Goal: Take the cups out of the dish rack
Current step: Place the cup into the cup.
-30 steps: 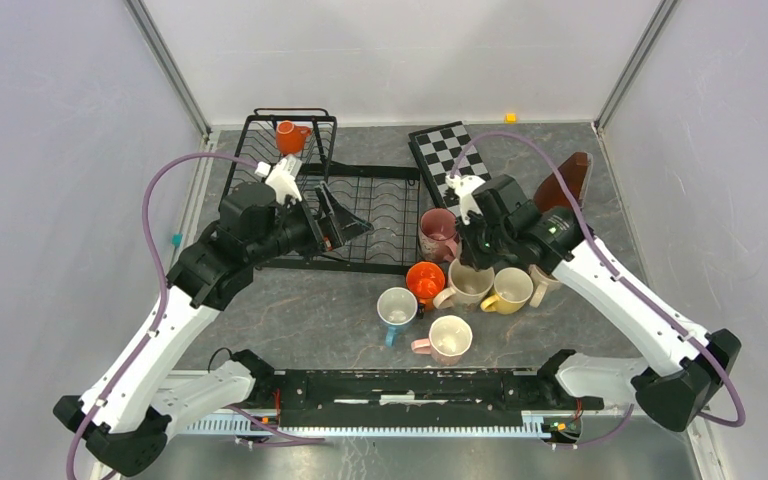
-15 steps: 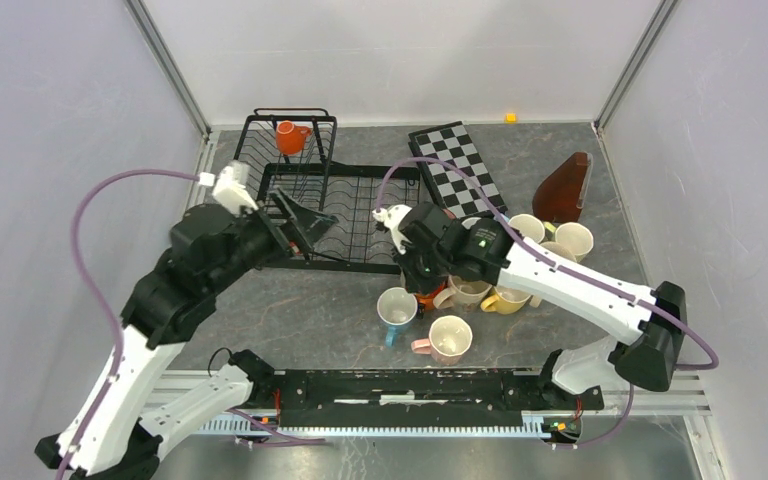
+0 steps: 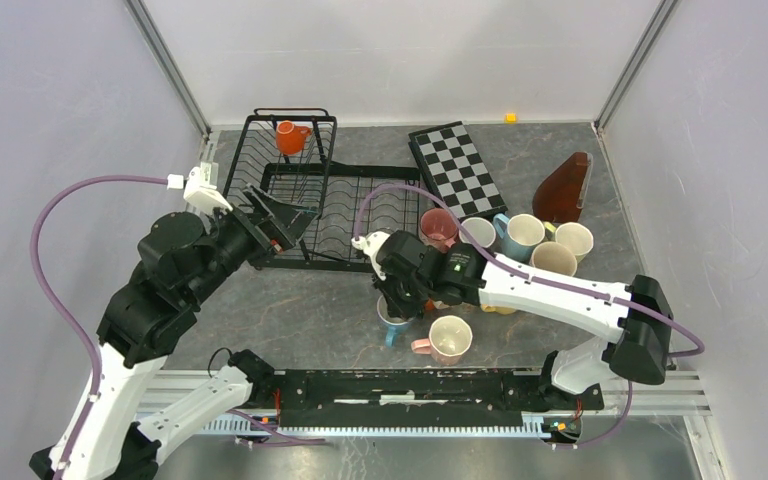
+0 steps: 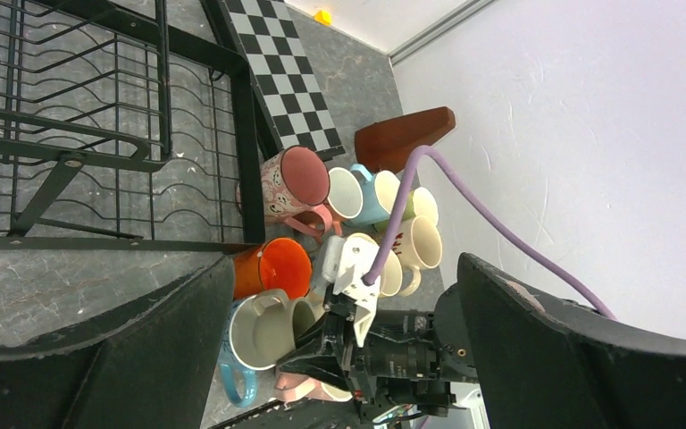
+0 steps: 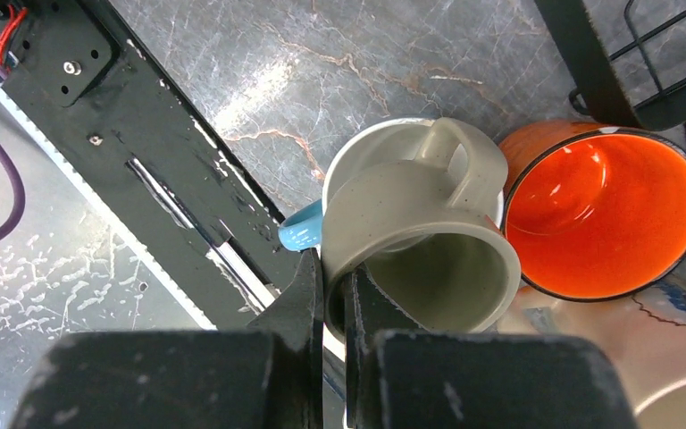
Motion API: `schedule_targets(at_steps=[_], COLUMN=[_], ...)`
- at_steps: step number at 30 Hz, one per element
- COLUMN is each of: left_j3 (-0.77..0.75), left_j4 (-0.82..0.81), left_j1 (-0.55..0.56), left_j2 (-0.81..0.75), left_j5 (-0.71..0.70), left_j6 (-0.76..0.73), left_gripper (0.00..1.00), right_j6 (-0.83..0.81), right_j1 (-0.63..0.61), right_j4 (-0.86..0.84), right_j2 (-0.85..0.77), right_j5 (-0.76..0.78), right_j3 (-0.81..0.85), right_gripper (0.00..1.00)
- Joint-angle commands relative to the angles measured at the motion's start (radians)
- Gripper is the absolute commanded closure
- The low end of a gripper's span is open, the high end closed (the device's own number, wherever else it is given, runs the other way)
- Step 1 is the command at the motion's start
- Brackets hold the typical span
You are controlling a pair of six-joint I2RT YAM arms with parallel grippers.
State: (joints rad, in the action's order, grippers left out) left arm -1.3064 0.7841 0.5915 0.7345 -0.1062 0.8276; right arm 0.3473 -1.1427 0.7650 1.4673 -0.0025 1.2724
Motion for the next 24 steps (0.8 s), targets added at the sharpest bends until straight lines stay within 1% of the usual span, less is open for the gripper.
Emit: schedule_targets(at_steps=[1,8,19,22,24], left_j3=[-0.014,-0.01,0.005,0.007,0.008], left_j4=[-0.005,-0.004,-0.004,-0.004,-0.006], left_j1=[0.002,0.002,0.002,0.002,0.003], left_j2=[0.002,0.005,0.008,0.009,0.011], left_j5=[-0.023,-0.014,-0.007,-0.003,-0.003], left_j6=[-0.044,-0.047,-0.043,-0.041,-0.041], left_gripper=[0.0,0.0,0.0,0.0,0.0], right_j6=[0.028,0.023,0.015,0.015,0.018], right_j1=[-0.018,-0.02,-0.019,-0.019,-0.02], right_j4=[-0.088,-0.145,-0.172,-0.173,-0.177], right_j2=[-0.003,0.002,0.022,0.025,0.021], right_j5=[0.011,0.031,0.04,0.032,0.031], right_j3=[-0.041,-0.094,-0.123,-0.13,-0.137], right_gripper=[1.0,1.0,1.0,0.97,0.92])
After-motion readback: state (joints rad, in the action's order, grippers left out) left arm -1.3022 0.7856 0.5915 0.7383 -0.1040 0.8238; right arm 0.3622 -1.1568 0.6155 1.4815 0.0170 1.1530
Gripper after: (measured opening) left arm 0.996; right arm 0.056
